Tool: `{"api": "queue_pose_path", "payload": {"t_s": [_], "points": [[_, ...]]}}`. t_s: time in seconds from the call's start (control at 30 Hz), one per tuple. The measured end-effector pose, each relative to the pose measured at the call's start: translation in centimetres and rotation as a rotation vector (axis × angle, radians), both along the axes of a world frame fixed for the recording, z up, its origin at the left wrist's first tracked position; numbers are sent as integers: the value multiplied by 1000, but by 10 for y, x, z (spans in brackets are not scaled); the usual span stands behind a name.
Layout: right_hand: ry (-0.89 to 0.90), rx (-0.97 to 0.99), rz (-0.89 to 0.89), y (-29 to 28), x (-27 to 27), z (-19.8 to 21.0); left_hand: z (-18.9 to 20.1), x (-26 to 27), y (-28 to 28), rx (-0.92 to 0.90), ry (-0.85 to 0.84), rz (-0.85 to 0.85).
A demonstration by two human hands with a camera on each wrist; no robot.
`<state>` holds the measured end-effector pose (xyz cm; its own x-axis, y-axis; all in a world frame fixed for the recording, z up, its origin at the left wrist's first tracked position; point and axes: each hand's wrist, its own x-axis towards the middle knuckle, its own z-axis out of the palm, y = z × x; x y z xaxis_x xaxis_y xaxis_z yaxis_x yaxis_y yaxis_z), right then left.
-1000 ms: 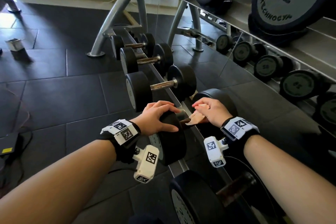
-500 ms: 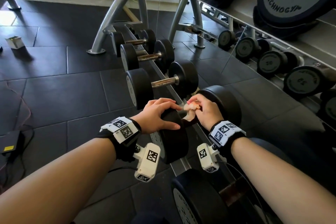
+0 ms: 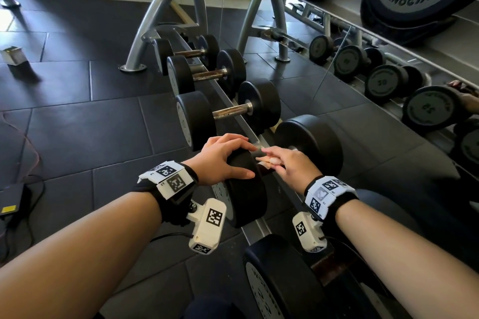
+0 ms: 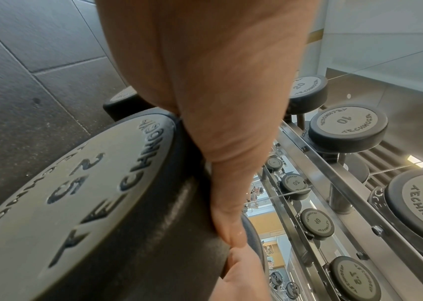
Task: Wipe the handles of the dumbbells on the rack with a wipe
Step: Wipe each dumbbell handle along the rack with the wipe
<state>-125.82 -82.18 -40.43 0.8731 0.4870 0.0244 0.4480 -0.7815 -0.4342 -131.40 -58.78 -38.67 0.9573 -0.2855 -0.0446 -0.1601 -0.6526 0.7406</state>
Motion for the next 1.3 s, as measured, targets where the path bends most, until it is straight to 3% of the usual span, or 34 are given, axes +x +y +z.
{"api": "queue_pose_path", "payload": {"t_s": [0.3,0.4,0.47,0.57,0.67,0.8,1.03,1.2,1.3], "points": [[-94,-344,-70,-5,9,15,-4,0,0,-22,-28,8],[-74,-264,-73,3,3,13,-5,1,0,-26,-30,8],[-36,-229,29,12,-3,11,-5,1,-1,-20,-36,9],[-21,-302,125,16,-3,14,-4,0,-1,-21,-38,14],[-71,-447,-10,6,7,23,-4,0,-1,-27,-32,11],[-97,-447,-101,3,5,23,-4,0,-2,-26,-36,24],[-4,-362,168,14,-2,16,-4,-2,-3,-26,-62,40],[-49,-518,-26,1,10,31,-3,-4,-5,-62,-62,69],[-3,-513,-43,9,9,31,-4,-7,-5,-67,-67,76]]}}
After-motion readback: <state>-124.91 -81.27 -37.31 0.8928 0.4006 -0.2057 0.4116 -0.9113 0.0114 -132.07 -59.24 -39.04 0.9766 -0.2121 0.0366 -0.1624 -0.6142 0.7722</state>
